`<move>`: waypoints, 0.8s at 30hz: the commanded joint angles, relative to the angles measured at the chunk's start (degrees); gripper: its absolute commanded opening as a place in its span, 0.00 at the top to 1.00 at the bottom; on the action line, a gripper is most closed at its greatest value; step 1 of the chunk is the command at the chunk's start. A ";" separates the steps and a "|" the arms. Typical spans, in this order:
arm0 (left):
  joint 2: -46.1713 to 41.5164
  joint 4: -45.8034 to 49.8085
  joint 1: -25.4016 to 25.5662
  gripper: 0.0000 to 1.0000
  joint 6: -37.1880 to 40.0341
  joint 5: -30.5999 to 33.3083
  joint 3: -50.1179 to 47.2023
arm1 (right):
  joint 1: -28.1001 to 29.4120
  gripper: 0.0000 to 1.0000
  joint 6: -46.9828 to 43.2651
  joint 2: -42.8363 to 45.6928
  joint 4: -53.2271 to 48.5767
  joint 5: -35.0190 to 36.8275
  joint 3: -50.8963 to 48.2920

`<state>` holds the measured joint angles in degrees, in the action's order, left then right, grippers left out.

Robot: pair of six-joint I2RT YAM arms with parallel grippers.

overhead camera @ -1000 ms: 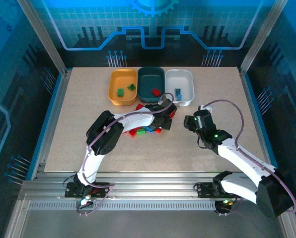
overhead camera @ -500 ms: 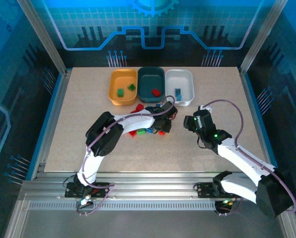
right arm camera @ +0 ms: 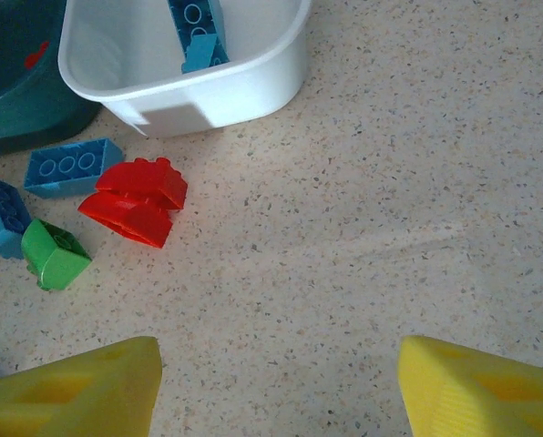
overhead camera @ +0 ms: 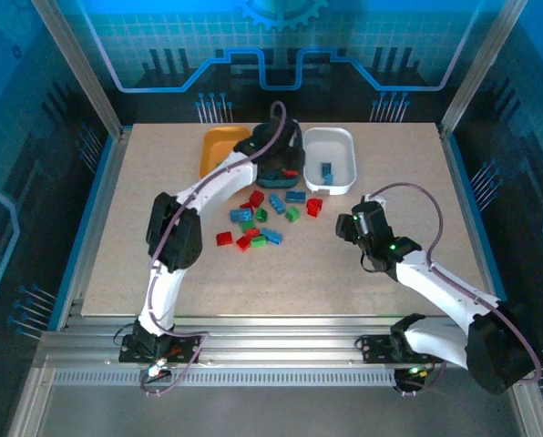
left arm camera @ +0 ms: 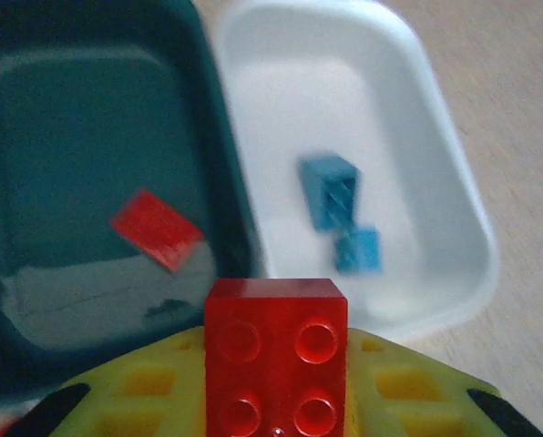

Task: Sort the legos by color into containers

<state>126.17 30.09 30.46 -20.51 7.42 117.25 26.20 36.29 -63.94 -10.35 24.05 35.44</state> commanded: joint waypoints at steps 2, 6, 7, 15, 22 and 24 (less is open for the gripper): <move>7.02 5.20 -0.59 0.92 1.61 1.76 7.64 | -0.53 0.30 0.71 -0.30 1.29 0.46 0.14; 9.07 3.20 -2.44 0.92 -1.02 1.48 8.83 | -0.53 0.30 0.62 -0.38 1.25 0.57 0.15; 9.71 3.14 -2.98 0.91 -1.76 1.34 9.23 | -0.61 0.30 0.53 -0.48 1.30 0.59 0.15; 11.20 6.03 -4.35 0.20 -2.62 -1.39 15.41 | -0.62 0.29 0.27 -1.97 1.12 0.13 0.77; -4.80 2.34 -2.44 0.02 -3.19 -2.10 -3.32 | -0.62 0.29 0.44 -1.93 1.47 -0.72 0.69; -9.72 -1.58 -1.01 0.05 -3.50 -3.41 -13.55 | -0.56 0.29 0.53 -1.93 1.47 -0.90 0.73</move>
<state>123.79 31.66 27.42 -23.18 6.33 111.68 26.17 36.25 -65.82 -9.78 23.53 35.44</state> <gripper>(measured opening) 0.958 0.706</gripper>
